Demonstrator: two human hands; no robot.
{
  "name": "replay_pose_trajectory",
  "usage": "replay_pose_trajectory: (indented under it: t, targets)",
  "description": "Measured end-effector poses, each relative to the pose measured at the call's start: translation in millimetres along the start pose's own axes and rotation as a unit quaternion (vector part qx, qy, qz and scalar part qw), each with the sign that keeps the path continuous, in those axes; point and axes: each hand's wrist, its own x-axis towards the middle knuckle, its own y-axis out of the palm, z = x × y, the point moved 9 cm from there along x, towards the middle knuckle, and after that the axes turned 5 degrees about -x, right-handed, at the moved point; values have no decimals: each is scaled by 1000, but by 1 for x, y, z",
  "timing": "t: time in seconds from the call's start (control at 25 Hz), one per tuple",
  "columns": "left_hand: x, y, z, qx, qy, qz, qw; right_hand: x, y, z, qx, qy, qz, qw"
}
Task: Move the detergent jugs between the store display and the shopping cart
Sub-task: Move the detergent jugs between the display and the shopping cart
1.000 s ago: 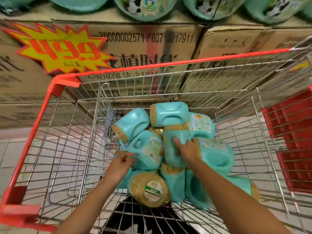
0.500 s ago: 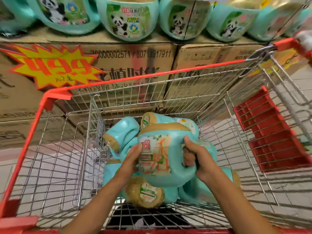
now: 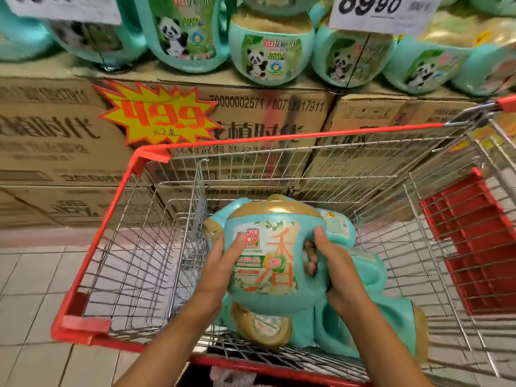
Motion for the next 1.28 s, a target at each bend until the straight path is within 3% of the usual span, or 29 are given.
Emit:
replay_pose_trajectory:
  t: [0.28, 0.48, 0.6, 0.88, 1.08, 1.28]
  targets:
    - [-77, -76, -62, -48, 128, -147, 980, -23, 125, 40, -97, -42, 183, 977]
    - [-170, -164, -96, -84, 197, -297, 931, -84, 261, 25, -139, -6, 367, 920]
    - [-232, -223, -106, -103, 229, -375, 893, -128, 339, -7, -159, 7, 427, 890]
    - [-342, -374, -133, -111, 265, -465, 837, -217, 508, -94, -186, 19, 493, 850]
    - [-368, -463, -169, -115, 260, -469, 836, -247, 593, -124, -163, 18, 478, 863]
    - [-340, -547, -213, -125, 253, -463, 840, -227, 685, -134, -165, 27, 459, 873]
